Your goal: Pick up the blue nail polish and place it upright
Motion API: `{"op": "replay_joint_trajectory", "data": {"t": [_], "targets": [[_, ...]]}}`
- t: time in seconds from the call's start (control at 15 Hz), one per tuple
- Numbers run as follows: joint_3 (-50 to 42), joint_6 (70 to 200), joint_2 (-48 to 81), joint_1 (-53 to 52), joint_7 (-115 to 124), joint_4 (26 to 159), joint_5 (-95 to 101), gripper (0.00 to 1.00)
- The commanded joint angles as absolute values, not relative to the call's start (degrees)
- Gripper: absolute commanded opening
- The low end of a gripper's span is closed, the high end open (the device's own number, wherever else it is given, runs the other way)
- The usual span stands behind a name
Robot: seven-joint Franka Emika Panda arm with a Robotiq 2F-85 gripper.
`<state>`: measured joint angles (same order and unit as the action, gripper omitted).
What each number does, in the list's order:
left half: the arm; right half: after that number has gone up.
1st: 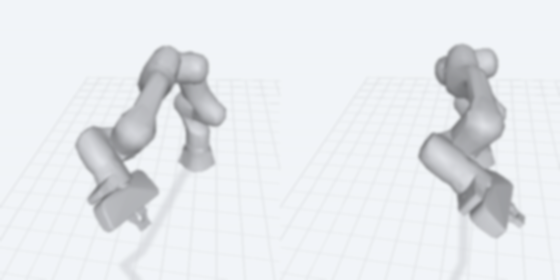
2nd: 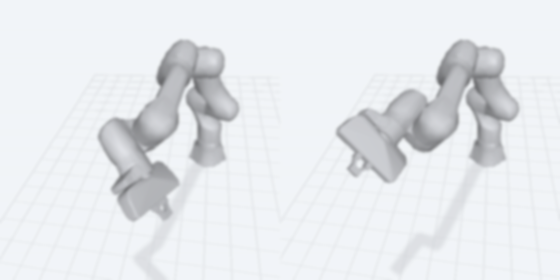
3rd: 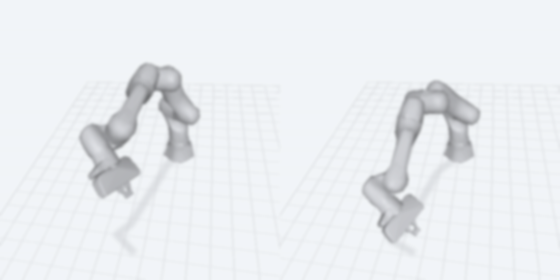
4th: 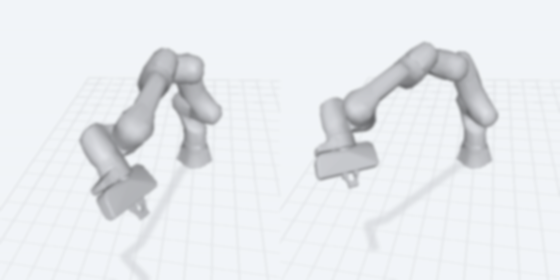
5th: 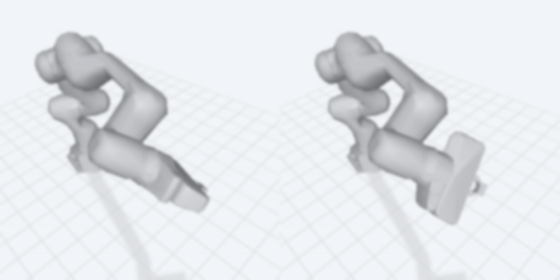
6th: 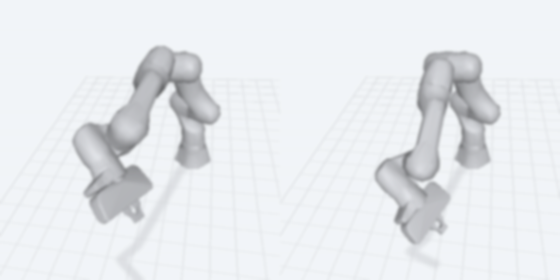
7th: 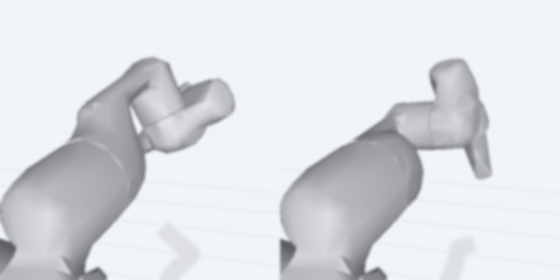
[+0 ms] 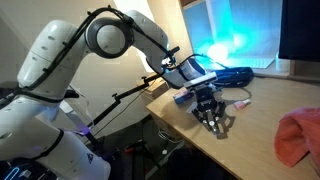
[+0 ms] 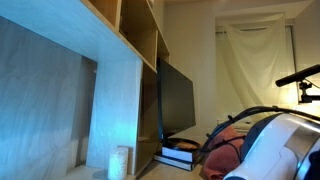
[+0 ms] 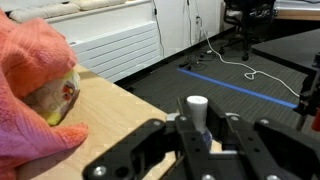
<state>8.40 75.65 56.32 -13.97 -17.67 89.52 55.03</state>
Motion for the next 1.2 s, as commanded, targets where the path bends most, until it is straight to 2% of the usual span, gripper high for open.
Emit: {"op": "replay_joint_trajectory", "data": {"t": [0.0,0.47,0.53,1.0,1.07,1.13], "targets": [[7.83,72.34,57.98,-14.76,-18.26,87.22,56.18,0.05],[8.39,72.52,59.02,-14.08,-17.79,85.37,55.36,0.05],[8.63,74.07,58.52,-13.83,-17.66,87.12,56.07,0.22],[8.59,74.08,58.79,-13.86,-17.67,86.51,56.04,0.22],[8.64,74.15,58.68,-13.84,-17.69,86.57,56.02,0.05],[8.49,73.84,58.70,-14.07,-17.68,86.59,56.33,0.05]]}}
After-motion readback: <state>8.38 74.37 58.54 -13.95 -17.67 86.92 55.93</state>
